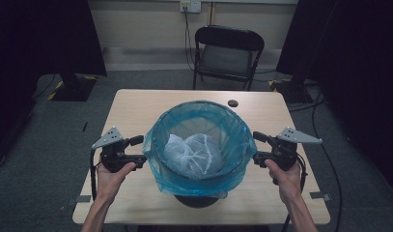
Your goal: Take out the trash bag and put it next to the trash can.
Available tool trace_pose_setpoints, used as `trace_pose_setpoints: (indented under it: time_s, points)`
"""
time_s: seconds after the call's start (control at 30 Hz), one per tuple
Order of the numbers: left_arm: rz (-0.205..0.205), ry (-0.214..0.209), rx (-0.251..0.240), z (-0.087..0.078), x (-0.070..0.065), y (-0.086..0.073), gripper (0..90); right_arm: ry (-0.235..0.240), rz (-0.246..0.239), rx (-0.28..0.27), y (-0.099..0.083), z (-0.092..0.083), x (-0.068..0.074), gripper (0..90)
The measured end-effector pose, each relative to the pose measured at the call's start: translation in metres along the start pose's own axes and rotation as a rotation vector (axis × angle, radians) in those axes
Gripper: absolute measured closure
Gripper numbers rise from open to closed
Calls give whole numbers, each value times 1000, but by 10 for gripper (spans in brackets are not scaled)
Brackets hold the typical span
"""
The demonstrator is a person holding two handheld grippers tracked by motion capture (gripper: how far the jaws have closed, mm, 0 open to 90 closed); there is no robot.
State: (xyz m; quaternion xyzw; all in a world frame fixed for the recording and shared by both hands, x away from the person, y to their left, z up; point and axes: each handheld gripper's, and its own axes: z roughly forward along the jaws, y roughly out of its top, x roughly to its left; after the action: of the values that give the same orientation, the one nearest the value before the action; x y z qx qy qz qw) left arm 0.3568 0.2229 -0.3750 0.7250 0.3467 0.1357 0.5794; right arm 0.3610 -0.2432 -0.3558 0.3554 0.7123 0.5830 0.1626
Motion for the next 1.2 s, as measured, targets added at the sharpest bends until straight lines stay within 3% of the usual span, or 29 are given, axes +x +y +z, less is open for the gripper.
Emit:
trace_pose_setpoints:
  time_s: [0.07,0.1,0.17,0.23,0.27,0.3,0.33,0.37,0.4,0.47,0.6,0.63,0.7,0.87,0.9,1.2]
  points:
    - [7,-1,-8,-1,-1,2,280,6,0,-7,1,-1,1,310]
    - [14,-3,-41,-4,-3,4,306,17,-12,-10,3,-2,3,381]
    - [13,-7,-50,-5,-4,6,350,10,-16,-20,7,-4,3,413]
    - [16,-23,-68,-8,-3,10,383,11,-19,-30,9,-6,3,441]
    - [16,-37,-82,-9,-4,12,471,13,-27,-51,14,-8,3,495]
    - [22,-51,-98,-11,-5,14,471,13,-27,-51,14,-8,3,495]
    - [34,-49,-112,-12,-8,17,564,37,-21,-82,18,-11,3,549]
    - [48,-42,-122,-14,-10,20,564,37,-21,-82,18,-11,3,549]
    - [67,2,-153,-16,-15,25,672,42,-34,-95,23,-12,5,620]
    - [82,-34,-153,-16,-17,29,731,42,-37,-99,29,-12,6,658]
    - [92,-43,-162,-18,-22,34,829,53,-49,-111,38,-14,9,754]
    - [71,-84,-189,-22,-22,38,847,59,-49,-116,40,-15,9,775]
    - [67,-97,-195,-23,-21,41,856,67,-46,-121,42,-15,10,792]
    - [98,-101,-201,-27,-26,56,892,134,-21,-163,57,-12,15,858]
    - [128,-84,-199,-27,-33,61,892,140,-25,-163,59,-11,17,863]
    - [136,-141,-199,-22,-42,77,894,180,-23,-143,70,2,24,877]
